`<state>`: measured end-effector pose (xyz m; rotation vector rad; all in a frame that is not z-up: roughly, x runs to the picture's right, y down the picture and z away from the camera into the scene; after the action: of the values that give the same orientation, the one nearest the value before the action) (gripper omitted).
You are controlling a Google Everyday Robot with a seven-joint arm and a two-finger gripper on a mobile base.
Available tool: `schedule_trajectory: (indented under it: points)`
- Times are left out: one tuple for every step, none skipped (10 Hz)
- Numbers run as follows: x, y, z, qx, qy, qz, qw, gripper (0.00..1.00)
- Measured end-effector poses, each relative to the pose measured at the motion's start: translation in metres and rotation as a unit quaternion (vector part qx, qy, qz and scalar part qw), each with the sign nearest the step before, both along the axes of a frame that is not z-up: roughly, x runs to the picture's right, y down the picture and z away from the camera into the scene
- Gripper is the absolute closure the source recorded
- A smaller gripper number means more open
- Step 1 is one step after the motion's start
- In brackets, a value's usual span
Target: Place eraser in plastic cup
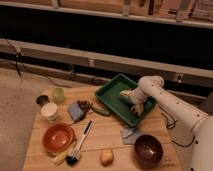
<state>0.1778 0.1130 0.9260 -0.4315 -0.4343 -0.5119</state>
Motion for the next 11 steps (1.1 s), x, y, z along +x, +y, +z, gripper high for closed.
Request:
schedule_trajectory:
  points:
    - [0.003, -0.006, -0.003, 0.004, 0.017, -0.015, 0.9997, 0.20]
    - [0.004, -0.015, -0.007, 0.007, 0.042, -0.040, 0.9983, 0.20]
    - [0.005, -0.018, -0.007, 0.006, 0.058, -0.060, 0.9965, 0.20]
    - [0.005, -0.022, -0.006, 0.005, 0.078, -0.085, 0.9933, 0.20]
    - [0.006, -0.024, -0.005, 0.003, 0.089, -0.100, 0.9910, 0.20]
    - [0.009, -0.024, -0.003, -0.004, 0.100, -0.116, 0.9882, 0.20]
    - [0.007, -0.023, 0.003, -0.014, 0.109, -0.136, 0.9846, 0.22]
    - [0.003, -0.021, 0.009, -0.025, 0.120, -0.156, 0.9801, 0.30]
    - [0.002, -0.019, 0.013, -0.033, 0.128, -0.166, 0.9771, 0.39]
    - [0.004, -0.019, 0.015, -0.038, 0.136, -0.170, 0.9753, 0.47]
    - [0.006, -0.018, 0.017, -0.042, 0.141, -0.172, 0.9741, 0.58]
